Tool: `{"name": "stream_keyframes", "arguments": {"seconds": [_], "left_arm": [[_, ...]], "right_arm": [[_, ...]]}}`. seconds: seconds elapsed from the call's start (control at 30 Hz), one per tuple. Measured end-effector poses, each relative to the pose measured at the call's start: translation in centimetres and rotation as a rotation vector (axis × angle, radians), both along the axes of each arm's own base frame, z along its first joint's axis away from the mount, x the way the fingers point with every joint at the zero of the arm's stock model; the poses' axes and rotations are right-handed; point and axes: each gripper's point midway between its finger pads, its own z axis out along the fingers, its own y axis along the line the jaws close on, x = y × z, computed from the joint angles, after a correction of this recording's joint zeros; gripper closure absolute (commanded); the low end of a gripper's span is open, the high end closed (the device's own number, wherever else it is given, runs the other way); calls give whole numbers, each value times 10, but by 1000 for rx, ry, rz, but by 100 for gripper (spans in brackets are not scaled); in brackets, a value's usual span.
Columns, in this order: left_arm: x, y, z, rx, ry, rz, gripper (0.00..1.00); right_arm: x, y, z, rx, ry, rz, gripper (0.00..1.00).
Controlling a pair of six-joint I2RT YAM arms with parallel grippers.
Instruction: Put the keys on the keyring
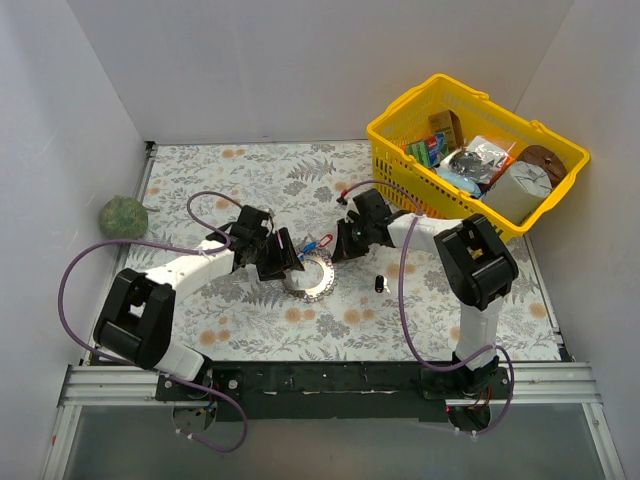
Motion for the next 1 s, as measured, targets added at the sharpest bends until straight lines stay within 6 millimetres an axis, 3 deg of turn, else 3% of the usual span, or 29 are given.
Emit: {"name": "stream_keyframes", "arguments": {"seconds": [0.27,0.5,0.8,1.0], "left_arm": [[30,-7,38,-20,-132,8,39],[35,-8,28,3,-119,-3,39],[34,4,17,63,-96,19,34],[34,12,3,97,-58,37,33]], "right_arm": [[5,-13,20,-56,-65,-18,96],[9,-19,39,-68,-127,-18,96],[5,-15,22,-56,-95,5,97],[-18,-16,-1,-54,-23,36,98]]}}
